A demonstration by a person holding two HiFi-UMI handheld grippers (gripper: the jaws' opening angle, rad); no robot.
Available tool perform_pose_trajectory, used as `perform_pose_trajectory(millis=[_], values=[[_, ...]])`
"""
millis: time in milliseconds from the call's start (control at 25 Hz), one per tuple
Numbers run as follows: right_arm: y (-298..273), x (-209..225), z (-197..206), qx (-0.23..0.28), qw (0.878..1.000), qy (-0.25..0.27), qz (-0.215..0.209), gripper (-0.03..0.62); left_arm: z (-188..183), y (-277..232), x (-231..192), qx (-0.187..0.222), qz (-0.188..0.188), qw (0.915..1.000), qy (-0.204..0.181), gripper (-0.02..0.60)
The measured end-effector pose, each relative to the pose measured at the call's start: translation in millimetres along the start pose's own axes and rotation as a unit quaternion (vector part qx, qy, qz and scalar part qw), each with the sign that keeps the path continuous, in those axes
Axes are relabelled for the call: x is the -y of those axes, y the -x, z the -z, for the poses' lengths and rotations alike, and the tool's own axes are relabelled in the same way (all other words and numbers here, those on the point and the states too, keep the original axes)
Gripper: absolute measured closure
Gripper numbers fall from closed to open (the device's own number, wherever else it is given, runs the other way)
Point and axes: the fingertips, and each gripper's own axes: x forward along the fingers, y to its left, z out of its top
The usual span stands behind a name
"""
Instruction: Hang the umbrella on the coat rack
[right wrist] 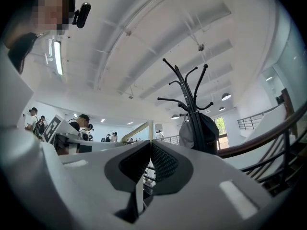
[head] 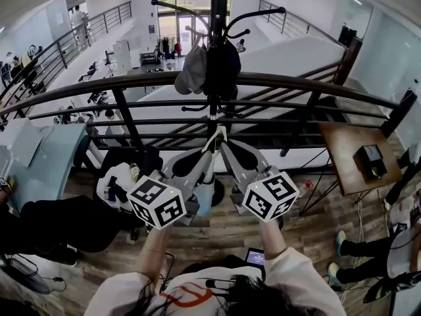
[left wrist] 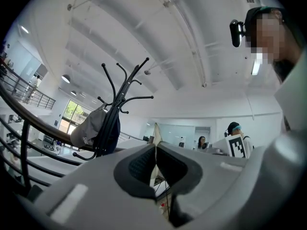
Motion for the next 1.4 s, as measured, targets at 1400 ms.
perform_pose_trajectory(millis=[1400], values=[[-146, 105, -111, 0.073, 0.980, 0.001, -0.183, 0.565, -127, -117, -96, 0.119, -0.084, 0.9866, -0.073, 0.581]])
